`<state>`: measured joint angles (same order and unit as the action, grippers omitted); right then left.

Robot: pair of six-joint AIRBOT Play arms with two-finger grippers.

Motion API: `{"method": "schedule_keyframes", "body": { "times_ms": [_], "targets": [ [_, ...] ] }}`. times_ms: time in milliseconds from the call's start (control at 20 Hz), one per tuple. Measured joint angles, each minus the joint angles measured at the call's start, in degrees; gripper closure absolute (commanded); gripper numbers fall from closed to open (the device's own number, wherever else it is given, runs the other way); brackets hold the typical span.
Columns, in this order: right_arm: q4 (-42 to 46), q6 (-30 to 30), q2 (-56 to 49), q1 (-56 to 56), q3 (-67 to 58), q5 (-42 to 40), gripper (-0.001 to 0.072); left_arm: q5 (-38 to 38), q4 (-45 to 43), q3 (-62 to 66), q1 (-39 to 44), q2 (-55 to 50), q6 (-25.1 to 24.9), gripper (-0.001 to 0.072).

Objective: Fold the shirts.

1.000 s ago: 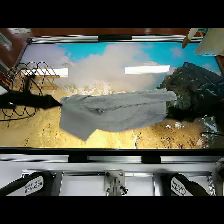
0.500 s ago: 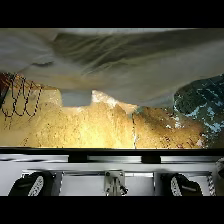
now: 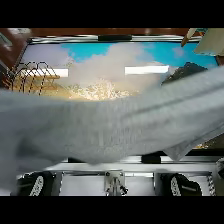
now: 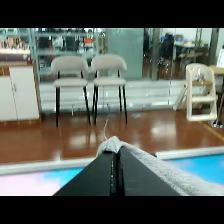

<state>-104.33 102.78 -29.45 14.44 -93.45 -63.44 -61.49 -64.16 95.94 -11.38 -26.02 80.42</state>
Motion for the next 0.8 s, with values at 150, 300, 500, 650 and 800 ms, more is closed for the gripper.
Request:
{"method": "schedule_keyframes", "body": {
  "times_ms": [150,300,500,650,800],
  "targets": [
    [2.7,-1.7,-5.5,0.0,0.0,-6.8,0.0651,-1.0,-1.6,-5.6,0.0,-2.4,0.0,0.0678],
    [5.1,-3.6,-14.0,0.0,2.5,-13.2,0.065,-2.8,-1.9,-12.6,0.0,-8.0,0.0,0.0678],
    [3.9,-5.3,-28.5,-0.5,11.8,-10.5,0.065,-1.8,0.1,-22.8,0.5,-21.1,-0.1,0.0677],
    [2.6,-5.7,-41.8,-3.5,16.2,1.8,0.065,6.1,2.4,-25.9,2.9,-34.2,-2.4,0.0678],
    [2.0,-4.9,-52.7,-7.4,17.8,17.0,0.065,15.3,4.5,-25.2,6.1,-47.1,-6.6,0.0678]
  ]
}}
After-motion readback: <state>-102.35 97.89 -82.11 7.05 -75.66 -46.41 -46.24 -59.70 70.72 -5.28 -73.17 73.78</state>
